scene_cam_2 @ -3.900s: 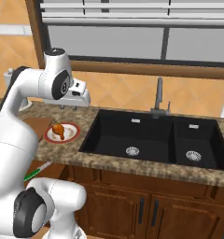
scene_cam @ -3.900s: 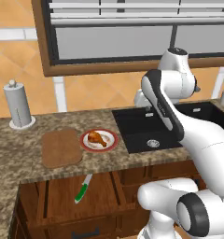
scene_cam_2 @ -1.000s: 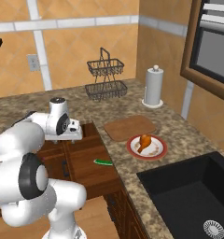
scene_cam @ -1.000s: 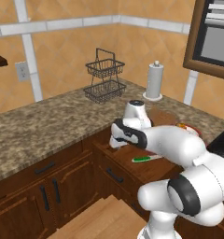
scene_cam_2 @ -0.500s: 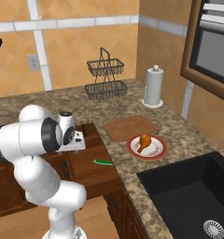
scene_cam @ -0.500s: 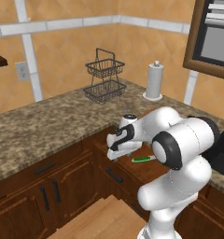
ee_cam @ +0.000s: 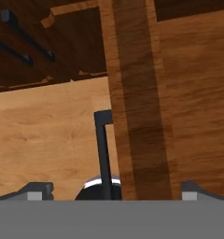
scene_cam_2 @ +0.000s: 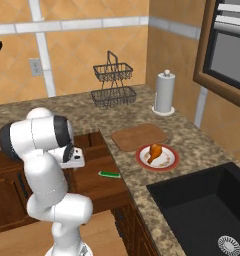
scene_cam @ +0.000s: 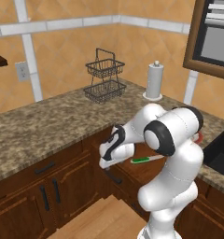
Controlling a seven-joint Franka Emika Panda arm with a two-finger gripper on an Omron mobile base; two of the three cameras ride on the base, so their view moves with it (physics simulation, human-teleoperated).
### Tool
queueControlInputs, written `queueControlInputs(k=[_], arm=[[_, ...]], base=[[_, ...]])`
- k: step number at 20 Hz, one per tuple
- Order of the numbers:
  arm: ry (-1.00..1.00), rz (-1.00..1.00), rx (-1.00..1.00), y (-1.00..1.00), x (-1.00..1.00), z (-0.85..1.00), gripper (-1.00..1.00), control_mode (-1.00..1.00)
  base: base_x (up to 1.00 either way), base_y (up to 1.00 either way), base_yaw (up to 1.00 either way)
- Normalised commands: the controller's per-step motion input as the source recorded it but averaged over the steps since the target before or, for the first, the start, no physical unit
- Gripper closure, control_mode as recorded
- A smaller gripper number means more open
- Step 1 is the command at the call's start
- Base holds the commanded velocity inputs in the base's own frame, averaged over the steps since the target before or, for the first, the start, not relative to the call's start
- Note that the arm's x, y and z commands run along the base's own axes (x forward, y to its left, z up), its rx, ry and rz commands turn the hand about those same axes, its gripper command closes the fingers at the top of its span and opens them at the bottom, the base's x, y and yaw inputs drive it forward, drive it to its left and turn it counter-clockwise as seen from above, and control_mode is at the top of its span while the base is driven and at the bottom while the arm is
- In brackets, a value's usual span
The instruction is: Pick up the knife from the drawer and place it on the cutting board. Then place the meat from the plate to the cutting board.
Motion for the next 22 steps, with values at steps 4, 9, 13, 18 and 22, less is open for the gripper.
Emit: queueControlInputs(k=[4,9,13,18,22], arm=[[0.01,0.00,0.00,0.33,-0.03,-0.28,-1.00,-1.00],[0.01,0.00,0.04,0.74,-0.31,-0.07,-1.00,-1.00],[0.10,0.00,0.03,1.00,-0.48,0.00,-1.00,-1.00],[0.04,-0.01,-0.01,0.94,-0.57,0.02,-1.00,-1.00],[-0.11,-0.10,-0.06,0.12,-0.45,0.79,-1.00,-1.00]], base=[[0.00,0.00,0.00],[0.00,0.00,0.00],[0.00,0.00,0.00],[0.00,0.00,0.00],[0.00,0.00,0.00]])
